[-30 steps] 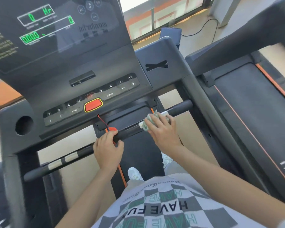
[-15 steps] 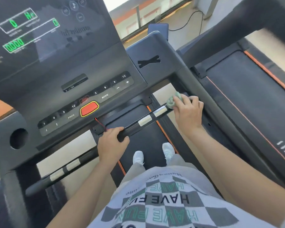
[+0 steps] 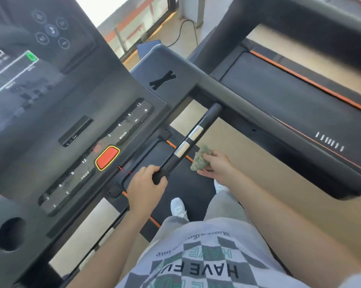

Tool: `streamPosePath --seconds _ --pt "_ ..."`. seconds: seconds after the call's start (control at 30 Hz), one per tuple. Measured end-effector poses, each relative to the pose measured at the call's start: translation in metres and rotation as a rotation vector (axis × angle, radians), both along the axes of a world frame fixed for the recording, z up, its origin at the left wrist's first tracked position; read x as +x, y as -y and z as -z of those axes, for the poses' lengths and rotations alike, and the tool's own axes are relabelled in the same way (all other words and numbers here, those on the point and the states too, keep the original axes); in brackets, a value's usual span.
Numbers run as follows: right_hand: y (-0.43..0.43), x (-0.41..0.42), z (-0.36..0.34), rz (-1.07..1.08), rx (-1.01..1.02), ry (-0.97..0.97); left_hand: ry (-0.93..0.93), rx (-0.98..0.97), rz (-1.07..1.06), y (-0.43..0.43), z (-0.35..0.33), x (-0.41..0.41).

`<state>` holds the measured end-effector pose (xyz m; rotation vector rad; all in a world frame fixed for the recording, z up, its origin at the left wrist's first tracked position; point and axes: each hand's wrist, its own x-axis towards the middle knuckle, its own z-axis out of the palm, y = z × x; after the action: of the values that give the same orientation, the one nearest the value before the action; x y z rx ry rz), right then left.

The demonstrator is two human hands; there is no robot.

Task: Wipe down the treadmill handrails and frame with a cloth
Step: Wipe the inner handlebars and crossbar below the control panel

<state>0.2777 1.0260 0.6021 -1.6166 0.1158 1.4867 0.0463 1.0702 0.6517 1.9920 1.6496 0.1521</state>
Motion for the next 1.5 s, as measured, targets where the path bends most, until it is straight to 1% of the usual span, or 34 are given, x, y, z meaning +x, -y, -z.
streamPosePath --seconds 0.1,0.17,0.37,0.43,0.63,0.73,0.93,1.1,1.27,1.43,1.5 --pt "-0.008 -0.023 -0.006 0.023 0.054 -0.291 0.016 -0.009 0.017 -0.002 0.001 -0.003" --pt "-0.013 -0.037 -0.014 0.005 0.084 -0.414 0.016 -0.005 0.023 -0.002 0.002 -0.004" --pt "-0.011 -0.032 -0.026 0.041 0.105 -0.639 0.009 -0.013 0.003 -0.002 0.002 -0.003" --pt "-0.012 -0.02 -0.025 0.065 0.115 -0.655 0.015 -0.012 -0.019 0.0 0.003 -0.001" --pt "-0.025 0.02 -0.022 0.201 0.19 -0.615 0.017 -0.005 -0.062 0.006 0.005 0.002" --pt "-0.023 0.013 -0.019 0.144 0.205 -0.591 0.019 0.023 -0.087 0.009 0.007 0.005" --pt "-0.007 -0.036 -0.013 -0.046 0.162 -0.615 0.031 0.054 -0.109 0.015 0.011 0.004" --pt "-0.007 -0.039 -0.013 -0.057 0.163 -0.65 0.03 0.057 -0.117 0.019 0.013 0.004" --pt "-0.022 -0.006 -0.013 0.041 0.172 -0.647 0.005 0.089 -0.108 0.018 0.012 0.004" --pt "-0.035 0.032 -0.021 0.187 0.191 -0.624 -0.043 0.072 -0.13 0.011 0.005 0.016" --pt "-0.038 0.045 -0.021 0.239 0.2 -0.6 -0.031 0.064 -0.117 0.005 0.005 0.022"
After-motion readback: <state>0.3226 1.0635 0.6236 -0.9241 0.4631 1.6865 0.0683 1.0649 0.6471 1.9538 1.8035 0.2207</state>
